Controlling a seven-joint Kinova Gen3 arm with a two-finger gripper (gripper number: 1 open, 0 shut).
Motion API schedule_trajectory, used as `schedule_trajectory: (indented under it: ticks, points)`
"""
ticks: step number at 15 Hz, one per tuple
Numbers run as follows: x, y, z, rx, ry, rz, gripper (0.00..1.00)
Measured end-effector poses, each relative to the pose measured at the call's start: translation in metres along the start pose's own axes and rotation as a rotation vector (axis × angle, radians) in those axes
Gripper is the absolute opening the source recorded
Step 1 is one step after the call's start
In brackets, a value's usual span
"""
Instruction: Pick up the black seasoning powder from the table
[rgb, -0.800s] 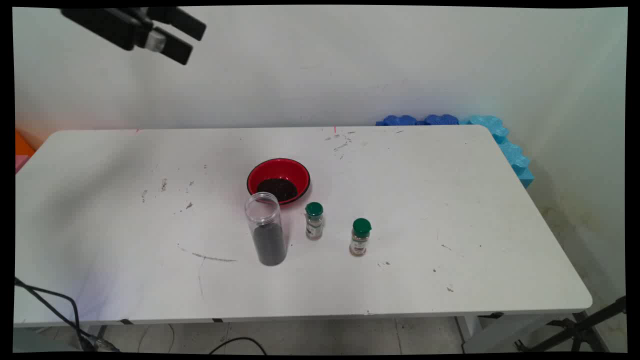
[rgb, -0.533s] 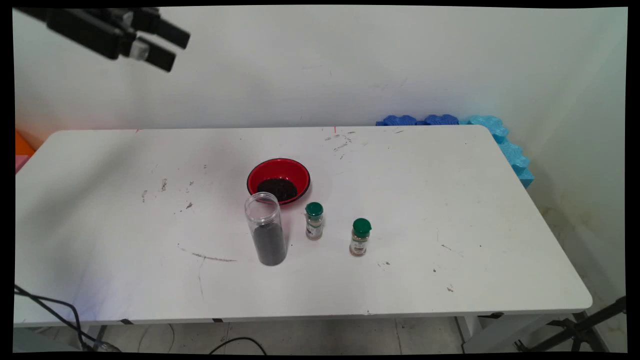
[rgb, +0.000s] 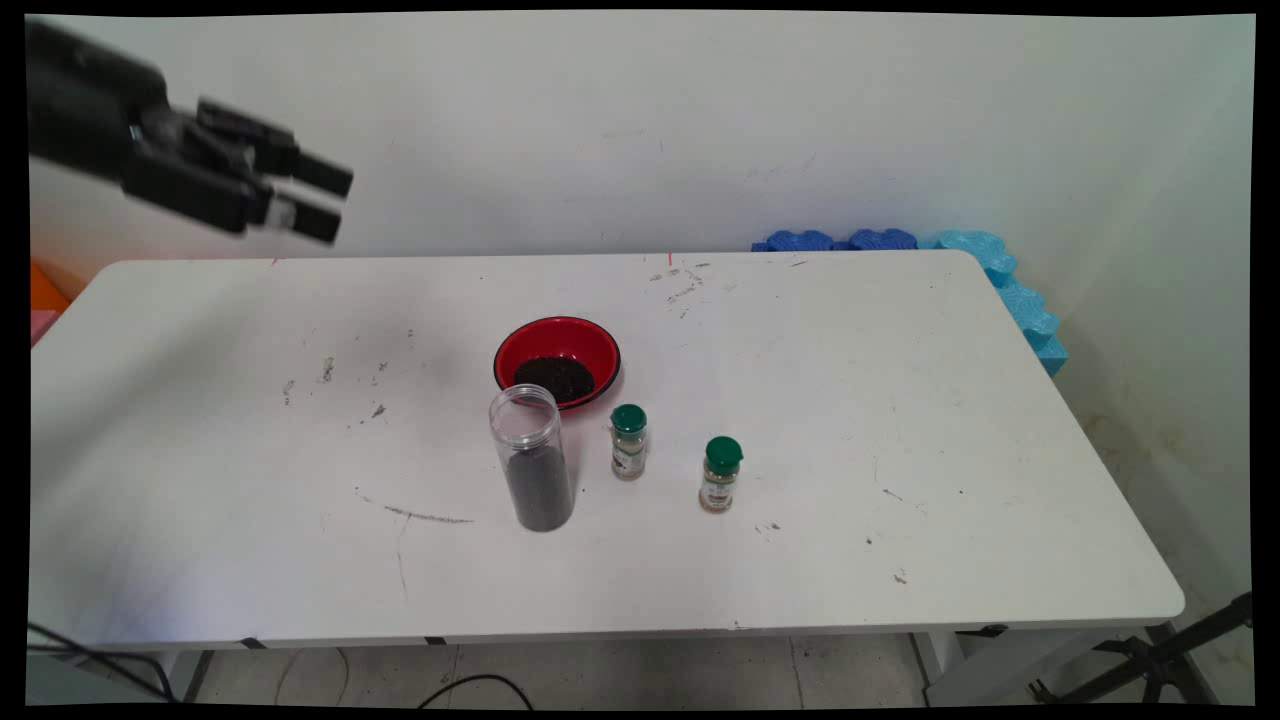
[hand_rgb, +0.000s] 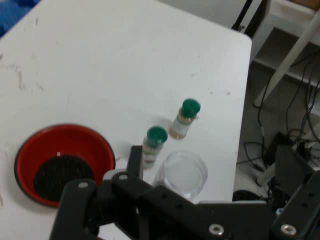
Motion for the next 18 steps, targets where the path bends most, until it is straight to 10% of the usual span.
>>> schedule_trajectory:
  ticks: [8, 18]
  points:
    - [-0.087, -0.005, 0.051, 0.041, -0.023, -0.01, 1.0]
    - [-0.126, -0.008, 0.111, 0.015, -0.021, 0.053, 1.0]
